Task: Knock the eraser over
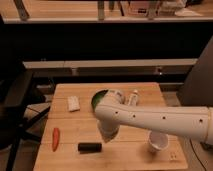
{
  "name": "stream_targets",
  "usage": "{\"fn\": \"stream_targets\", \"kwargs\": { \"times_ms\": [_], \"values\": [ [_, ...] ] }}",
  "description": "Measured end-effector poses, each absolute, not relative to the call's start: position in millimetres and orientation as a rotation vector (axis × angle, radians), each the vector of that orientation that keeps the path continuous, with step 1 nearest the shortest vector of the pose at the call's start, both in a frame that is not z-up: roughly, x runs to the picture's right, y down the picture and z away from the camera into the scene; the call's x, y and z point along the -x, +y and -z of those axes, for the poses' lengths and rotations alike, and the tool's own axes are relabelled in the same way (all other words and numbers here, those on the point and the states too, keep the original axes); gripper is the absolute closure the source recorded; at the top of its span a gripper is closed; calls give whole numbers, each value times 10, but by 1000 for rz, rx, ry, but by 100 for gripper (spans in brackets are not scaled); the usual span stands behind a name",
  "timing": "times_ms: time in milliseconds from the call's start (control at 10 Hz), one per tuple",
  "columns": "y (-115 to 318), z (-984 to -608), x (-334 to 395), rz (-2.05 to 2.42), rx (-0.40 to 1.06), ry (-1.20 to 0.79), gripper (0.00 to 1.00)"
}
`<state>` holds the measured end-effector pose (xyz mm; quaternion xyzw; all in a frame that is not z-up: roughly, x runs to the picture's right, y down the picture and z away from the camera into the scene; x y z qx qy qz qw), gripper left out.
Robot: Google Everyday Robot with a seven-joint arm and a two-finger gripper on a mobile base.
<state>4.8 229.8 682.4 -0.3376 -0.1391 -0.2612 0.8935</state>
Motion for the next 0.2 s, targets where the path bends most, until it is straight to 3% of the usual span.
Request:
{"fn": "stream_targets", "kwargs": {
  "times_ms": [200],
  "values": [
    [2287,-6837,107,563,694,-296,98]
  ]
}}
